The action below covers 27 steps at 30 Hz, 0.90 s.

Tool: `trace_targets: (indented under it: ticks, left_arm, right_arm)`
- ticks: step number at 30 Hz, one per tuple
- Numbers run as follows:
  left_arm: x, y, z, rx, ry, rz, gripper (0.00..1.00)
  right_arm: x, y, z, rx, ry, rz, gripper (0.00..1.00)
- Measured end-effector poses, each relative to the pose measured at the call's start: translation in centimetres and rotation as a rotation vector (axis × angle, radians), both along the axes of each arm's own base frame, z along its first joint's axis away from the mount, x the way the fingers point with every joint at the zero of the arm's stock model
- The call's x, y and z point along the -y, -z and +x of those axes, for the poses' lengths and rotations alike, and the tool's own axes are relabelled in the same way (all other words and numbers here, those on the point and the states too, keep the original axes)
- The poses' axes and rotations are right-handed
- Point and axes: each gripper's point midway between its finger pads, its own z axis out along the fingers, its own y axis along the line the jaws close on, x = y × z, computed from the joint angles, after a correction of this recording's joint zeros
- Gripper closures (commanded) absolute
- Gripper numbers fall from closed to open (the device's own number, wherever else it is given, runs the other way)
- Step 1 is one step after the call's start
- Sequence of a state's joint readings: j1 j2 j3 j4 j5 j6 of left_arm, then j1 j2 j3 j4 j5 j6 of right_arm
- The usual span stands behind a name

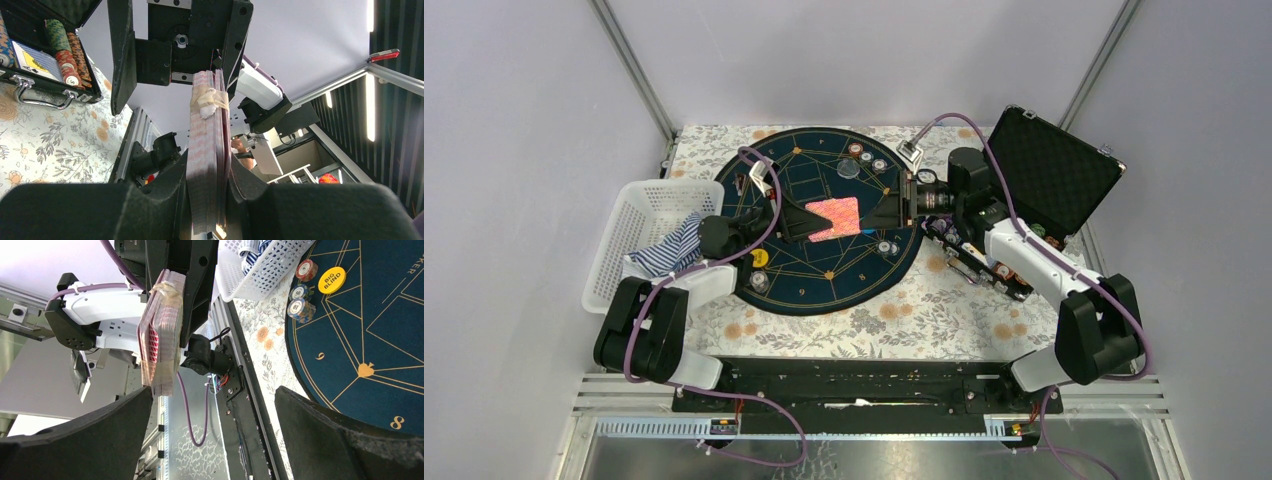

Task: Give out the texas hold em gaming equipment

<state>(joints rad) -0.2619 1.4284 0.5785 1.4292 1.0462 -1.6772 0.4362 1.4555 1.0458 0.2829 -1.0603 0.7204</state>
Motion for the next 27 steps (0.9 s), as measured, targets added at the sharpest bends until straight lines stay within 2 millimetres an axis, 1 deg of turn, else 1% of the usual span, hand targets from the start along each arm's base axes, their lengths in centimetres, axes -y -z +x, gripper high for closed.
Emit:
trace_targets:
  ticks: [12,20,22,25,27]
  left_arm:
    - [0.0,0.0,0.0,-0.001,0.001,0.001,0.91]
    - [0.4,0.0,-0.4,-0.002,0.015,0.001,0.89]
    - [0.5,0.0,-0.4,-0.002,0.018,0.0,0.91]
    - [0.6,0.0,-0.6,-0.001,0.023,0.0,0.99]
    - [0.6,0.0,-0.6,-0.001,0.024,0.001,1.0]
  right_arm:
    - [-0.6,0.2,-0.2,-0.01,-0.025,-0.002,0.0]
    - [-0.9,0.3,-0.7,-0.015,-0.059,0.002,0.0]
    - [-1.0,0.3,-0.8,-0.015,-0.064,0.003,0.0]
    - [-1.0,0.3,-1.0,-0.017,-0.073,0.005,0.01]
    - [-1.0,0.3,-1.1,-0.017,-0.079,0.005,0.0]
